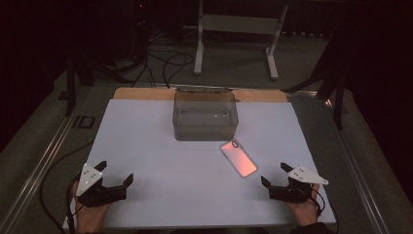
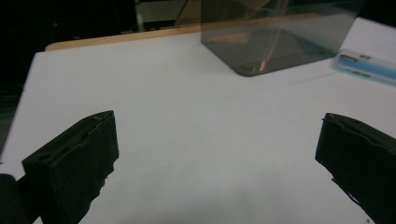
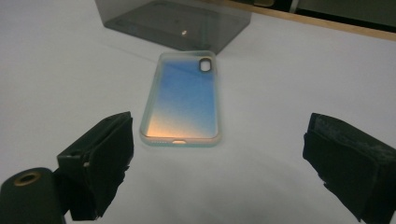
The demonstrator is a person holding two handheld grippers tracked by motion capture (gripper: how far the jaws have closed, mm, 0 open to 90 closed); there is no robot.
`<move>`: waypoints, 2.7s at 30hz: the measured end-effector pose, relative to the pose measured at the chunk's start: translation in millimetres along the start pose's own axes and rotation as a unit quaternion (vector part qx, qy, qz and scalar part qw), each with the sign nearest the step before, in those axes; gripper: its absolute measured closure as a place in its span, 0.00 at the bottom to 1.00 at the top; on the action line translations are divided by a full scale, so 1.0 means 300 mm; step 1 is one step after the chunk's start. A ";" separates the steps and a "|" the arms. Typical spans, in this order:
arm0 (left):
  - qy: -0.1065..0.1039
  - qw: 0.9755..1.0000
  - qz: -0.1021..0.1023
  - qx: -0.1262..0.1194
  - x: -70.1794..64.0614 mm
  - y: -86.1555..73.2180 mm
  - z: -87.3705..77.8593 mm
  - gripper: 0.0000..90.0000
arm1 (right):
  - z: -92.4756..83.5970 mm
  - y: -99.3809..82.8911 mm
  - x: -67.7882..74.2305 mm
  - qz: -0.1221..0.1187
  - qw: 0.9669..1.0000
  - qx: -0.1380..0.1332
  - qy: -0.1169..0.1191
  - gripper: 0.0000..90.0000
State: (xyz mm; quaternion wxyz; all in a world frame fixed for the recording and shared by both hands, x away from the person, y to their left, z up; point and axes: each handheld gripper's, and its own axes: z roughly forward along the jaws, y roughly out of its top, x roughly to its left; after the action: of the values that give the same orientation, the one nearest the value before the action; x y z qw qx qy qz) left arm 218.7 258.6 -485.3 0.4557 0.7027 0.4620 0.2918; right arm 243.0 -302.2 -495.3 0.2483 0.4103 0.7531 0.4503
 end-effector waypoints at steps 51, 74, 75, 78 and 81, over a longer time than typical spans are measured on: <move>0.008 0.999 0.040 0.012 -0.055 -0.015 0.051 0.00 | 0.012 0.054 0.003 0.013 1.000 0.007 0.006 0.10; 0.009 0.999 0.036 0.014 -0.055 -0.021 0.057 0.00 | 0.048 0.156 0.007 0.001 0.999 0.033 0.009 0.09; 0.009 0.999 0.036 0.015 -0.056 -0.021 0.057 0.00 | 0.050 0.161 0.005 -0.001 0.999 0.033 0.009 0.09; 0.009 0.999 0.037 0.015 -0.056 -0.022 0.058 0.00 | 0.056 0.178 0.004 0.001 0.999 0.036 0.007 0.09; 0.009 0.999 0.038 0.015 -0.057 -0.022 0.058 0.00 | 0.061 0.186 0.004 0.000 0.999 0.037 0.007 0.09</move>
State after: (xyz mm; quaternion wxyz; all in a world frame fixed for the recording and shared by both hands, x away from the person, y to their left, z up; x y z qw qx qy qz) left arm 223.9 237.6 -498.2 0.4298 0.7236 0.4437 0.3081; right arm 278.0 -278.0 -454.6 0.2273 0.4159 0.7711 0.4251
